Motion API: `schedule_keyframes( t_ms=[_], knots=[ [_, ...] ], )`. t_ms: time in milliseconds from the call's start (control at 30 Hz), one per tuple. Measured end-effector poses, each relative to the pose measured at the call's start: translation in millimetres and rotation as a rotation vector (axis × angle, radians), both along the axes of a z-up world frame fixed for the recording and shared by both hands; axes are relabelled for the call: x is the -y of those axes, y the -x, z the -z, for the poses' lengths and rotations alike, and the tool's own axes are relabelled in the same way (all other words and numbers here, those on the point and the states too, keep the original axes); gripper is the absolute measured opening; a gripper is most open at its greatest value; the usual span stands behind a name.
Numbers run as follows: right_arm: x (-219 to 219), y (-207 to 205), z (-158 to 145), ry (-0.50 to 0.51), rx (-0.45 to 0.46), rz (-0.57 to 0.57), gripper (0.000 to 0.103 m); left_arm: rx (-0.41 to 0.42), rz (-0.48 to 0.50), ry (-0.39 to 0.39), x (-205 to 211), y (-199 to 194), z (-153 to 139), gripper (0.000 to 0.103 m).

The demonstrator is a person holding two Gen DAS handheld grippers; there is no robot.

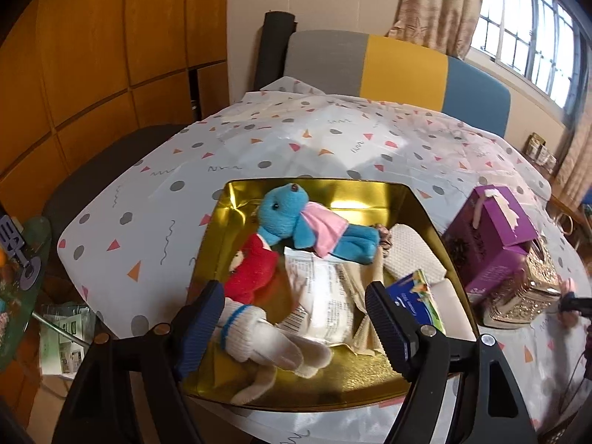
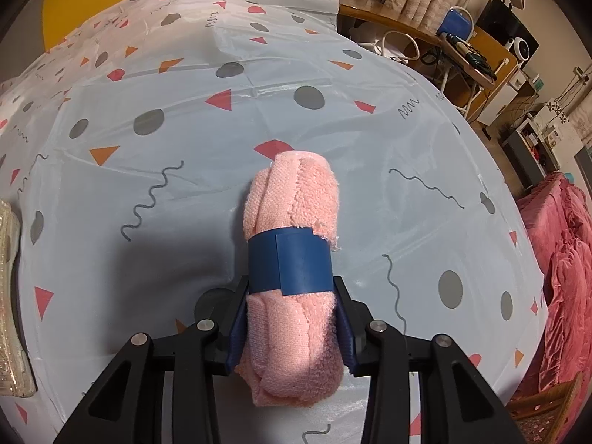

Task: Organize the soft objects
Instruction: 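Carry the pink towel roll into the gold tray and open the right tool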

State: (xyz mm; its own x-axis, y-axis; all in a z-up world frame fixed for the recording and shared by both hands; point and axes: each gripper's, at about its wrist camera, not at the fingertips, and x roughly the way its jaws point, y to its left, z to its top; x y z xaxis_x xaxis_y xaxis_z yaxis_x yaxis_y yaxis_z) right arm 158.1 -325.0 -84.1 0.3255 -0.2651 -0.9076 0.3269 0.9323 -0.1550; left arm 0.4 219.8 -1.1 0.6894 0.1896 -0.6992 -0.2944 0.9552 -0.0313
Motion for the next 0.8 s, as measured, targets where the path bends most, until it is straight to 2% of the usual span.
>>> schedule_keyframes(
  t_ms=[467, 800],
  knots=[
    [-30.3, -5.0, 0.8, -0.062, 0.016, -0.179, 0.039, 0.000, 0.059, -0.017, 22.2, 5.9, 1.4, 0.079],
    [-32.4, -3.3, 3.8, -0.105, 0.008, -0.188, 0.039, 0.000, 0.078, -0.006, 24.1, 10.0, 5.2, 0.079]
  ],
)
